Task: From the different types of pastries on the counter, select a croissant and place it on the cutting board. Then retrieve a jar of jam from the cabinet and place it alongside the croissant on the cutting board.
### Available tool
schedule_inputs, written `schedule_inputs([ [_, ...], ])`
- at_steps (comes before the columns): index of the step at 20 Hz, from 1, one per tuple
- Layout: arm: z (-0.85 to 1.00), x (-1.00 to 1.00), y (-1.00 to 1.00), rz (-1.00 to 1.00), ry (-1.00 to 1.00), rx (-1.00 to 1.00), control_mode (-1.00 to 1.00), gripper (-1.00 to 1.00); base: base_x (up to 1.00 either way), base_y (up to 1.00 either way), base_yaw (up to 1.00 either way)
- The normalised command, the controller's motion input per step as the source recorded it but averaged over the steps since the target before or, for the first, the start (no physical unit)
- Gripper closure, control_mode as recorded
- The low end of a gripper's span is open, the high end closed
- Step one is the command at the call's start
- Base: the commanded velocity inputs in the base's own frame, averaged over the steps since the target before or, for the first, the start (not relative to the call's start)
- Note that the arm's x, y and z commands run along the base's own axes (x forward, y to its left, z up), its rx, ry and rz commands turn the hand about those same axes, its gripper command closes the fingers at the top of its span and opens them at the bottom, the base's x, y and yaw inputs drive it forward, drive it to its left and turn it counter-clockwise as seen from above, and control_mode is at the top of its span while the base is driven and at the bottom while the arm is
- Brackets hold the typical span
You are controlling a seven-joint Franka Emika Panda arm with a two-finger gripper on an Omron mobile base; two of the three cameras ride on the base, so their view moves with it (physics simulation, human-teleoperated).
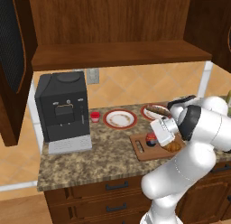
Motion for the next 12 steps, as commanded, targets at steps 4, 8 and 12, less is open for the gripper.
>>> schedule_inputs([
  [4, 0.50, -0.06, 0.01, 0.00, 0.05, 0.00, -1.00, -1.00, 0.00, 0.00, 0.00],
  [8, 0.37, -0.02, 0.00, 0.00, 0.04, 0.00, -1.00, -1.00, 0.00, 0.00, 0.00],
  [12, 0.52, -0.34, 0.00, 0.00, 0.08, 0.00, -1.00, -1.00, 0.00, 0.00, 0.00],
])
